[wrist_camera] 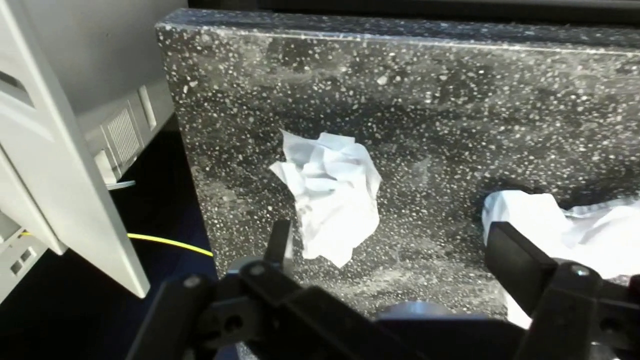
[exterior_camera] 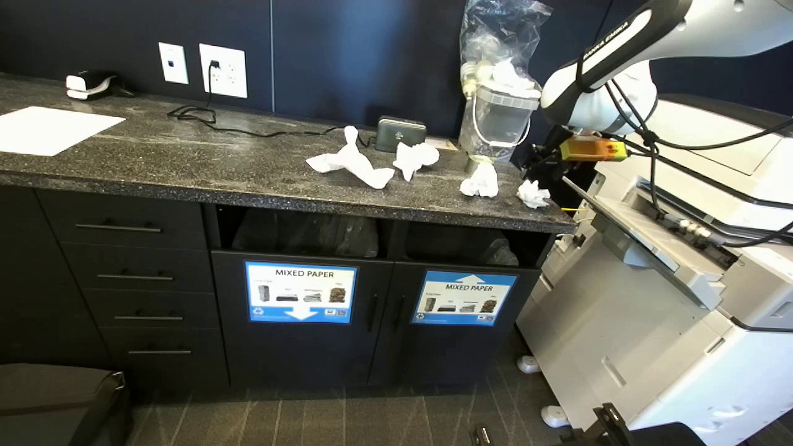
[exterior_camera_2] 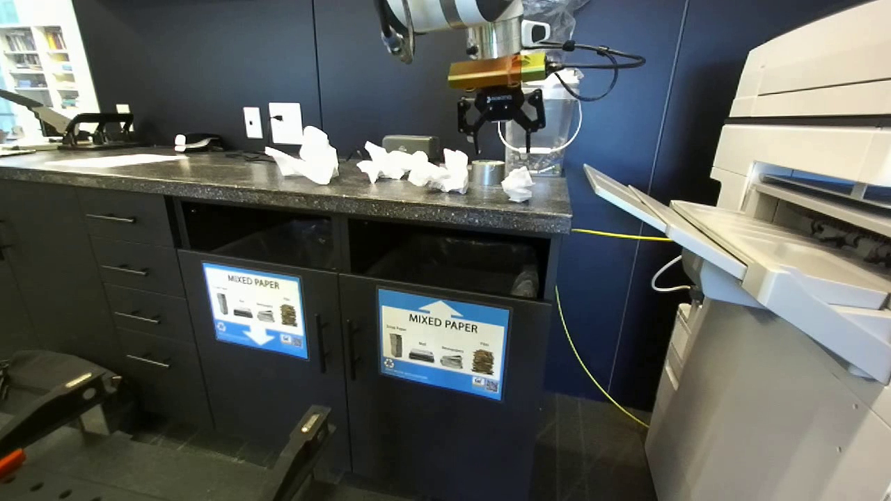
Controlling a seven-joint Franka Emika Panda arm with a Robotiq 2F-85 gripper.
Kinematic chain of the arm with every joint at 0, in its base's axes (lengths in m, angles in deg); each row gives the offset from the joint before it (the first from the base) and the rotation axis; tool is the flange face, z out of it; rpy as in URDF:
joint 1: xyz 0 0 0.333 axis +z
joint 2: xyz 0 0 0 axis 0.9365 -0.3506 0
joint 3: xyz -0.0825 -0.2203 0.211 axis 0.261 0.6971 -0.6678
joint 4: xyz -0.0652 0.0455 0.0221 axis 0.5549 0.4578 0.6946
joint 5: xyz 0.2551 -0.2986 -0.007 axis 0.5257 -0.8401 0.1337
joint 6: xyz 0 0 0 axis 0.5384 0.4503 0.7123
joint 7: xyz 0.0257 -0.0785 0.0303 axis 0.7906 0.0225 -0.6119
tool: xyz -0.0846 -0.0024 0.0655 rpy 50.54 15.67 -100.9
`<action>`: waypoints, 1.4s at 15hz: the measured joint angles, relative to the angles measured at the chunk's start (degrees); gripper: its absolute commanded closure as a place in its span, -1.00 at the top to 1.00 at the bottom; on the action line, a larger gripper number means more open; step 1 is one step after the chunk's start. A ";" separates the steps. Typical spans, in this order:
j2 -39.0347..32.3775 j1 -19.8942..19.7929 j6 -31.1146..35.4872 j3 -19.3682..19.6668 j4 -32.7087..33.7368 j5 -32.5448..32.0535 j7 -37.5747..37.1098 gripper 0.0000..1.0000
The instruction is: Place two crumpled papers inside the bin on the right
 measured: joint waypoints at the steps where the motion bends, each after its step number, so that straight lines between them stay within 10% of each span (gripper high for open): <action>1: -1.40 -0.44 -0.48 -0.01 1.33 0.00 0.19 1.00; 21: -15.53 -5.80 -12.39 -3.07 18.84 1.77 2.22 1.00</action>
